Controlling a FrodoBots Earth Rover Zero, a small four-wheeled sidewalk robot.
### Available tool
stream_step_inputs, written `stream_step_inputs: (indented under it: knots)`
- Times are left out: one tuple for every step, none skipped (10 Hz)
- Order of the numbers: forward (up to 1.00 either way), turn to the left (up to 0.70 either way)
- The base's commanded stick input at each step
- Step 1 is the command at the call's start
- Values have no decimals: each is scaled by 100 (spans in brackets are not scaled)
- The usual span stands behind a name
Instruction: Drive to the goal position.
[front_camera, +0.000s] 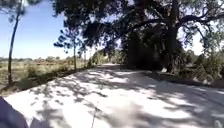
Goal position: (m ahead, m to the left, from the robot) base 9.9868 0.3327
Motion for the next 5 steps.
stream_step_inputs:
  knots:
    - [70, 0]
    - [70, 0]
    - [70, 0]
    - [70, 0]
    - [70, 0]
